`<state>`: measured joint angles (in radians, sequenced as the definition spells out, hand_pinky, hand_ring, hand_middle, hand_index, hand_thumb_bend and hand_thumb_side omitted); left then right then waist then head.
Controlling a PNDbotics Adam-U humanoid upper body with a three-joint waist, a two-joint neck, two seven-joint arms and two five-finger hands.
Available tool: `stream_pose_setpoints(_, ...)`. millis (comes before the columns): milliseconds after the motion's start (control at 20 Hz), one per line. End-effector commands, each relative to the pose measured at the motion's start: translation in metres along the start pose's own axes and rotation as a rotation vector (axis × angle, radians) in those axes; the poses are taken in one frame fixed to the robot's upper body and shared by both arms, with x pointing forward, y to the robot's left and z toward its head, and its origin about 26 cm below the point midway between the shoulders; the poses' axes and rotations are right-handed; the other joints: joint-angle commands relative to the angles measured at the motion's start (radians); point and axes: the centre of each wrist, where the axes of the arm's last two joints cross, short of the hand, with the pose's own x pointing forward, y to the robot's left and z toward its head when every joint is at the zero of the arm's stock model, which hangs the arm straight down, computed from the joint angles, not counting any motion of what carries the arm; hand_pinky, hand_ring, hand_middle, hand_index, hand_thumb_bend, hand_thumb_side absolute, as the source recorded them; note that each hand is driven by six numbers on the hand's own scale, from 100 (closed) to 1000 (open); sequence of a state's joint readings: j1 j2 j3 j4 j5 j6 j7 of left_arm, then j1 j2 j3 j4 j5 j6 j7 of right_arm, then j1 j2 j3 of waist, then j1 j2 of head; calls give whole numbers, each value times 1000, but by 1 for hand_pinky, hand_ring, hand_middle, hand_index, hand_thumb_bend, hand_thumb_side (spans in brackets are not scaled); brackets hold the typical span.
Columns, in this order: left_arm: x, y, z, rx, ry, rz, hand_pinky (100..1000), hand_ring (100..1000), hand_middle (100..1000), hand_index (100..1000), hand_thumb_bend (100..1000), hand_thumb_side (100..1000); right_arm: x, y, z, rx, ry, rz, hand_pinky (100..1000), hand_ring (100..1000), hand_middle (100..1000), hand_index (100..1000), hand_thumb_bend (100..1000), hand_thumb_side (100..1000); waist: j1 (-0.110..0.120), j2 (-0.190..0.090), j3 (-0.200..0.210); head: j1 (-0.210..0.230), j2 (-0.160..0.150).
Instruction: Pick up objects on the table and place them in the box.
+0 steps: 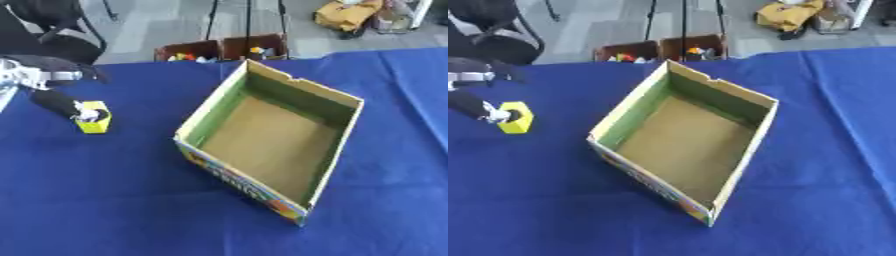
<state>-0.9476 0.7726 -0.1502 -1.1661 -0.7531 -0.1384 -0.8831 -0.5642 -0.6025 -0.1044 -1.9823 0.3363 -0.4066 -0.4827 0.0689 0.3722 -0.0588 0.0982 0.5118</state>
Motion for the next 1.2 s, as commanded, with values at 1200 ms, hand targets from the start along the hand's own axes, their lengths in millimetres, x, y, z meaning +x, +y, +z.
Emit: stream_pose_setpoints(1200,-43,-1,4,1,234,34,882,1000,1000,1000,334,628,3,-8,-12,-22,-27,9,726,745,682,792,100,673,25,26,-32,41,-26)
